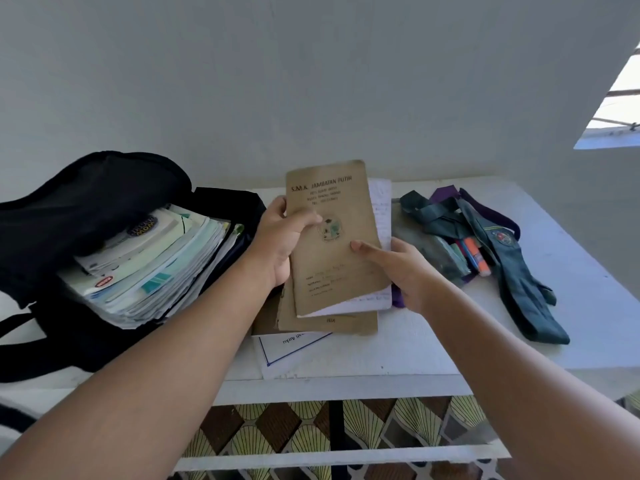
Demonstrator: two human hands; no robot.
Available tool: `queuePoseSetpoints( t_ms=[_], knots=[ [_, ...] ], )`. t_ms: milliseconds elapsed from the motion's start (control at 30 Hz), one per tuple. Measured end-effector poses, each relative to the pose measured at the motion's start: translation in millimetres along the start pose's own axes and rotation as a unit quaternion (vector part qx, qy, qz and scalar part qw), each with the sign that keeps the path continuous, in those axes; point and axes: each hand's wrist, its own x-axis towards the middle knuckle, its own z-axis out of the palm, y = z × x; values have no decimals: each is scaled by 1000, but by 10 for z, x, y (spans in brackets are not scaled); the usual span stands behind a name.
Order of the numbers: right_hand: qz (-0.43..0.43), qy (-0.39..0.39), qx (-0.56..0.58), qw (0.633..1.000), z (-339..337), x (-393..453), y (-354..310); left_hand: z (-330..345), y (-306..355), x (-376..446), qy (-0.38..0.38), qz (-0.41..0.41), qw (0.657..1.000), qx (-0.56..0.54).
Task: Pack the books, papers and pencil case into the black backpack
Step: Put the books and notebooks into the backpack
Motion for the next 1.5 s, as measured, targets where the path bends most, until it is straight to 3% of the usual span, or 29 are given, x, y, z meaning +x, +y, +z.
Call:
queuePoseSetpoints(
  t_ms=[100,233,433,633,767,967,1067,1167,1333,1433,1500],
  knots=[
    [-91,7,23,996,-9,-18,-115,-8,150,25,-43,13,998,-50],
    [-124,35,62,990,-106,12,-132,-114,161,32,-103,-79,990,-52],
    [-105,68,132,983,-153,27,-5,-137,-139,52,-38,-65,996,-54],
    [-140,41,69,987,-172,-7,-59,-92,-93,43,-37,-41,993,-103],
    [-150,78,61,984,-134,10,-95,-61,-32,61,-20,-18,998,-63],
    [-63,132,75,986,-166,104,-26,-87,-63,118,42,-19,999,0],
    [-16,159,23,987,-220,141,12,-113,-30,176,102,34,994,15],
    [44,153,-41,986,-283,144,-20,-124,143,207,152,140,978,19],
    [65,100,-234,965,-309,127,-36,92,378,-12,174,348,907,160],
    [87,87,-145,982,-324,94,-29,260,399,-106,144,405,888,164],
    [109,80,-9,991,-400,71,-26,330,293,-132,54,401,893,197]
  ],
)
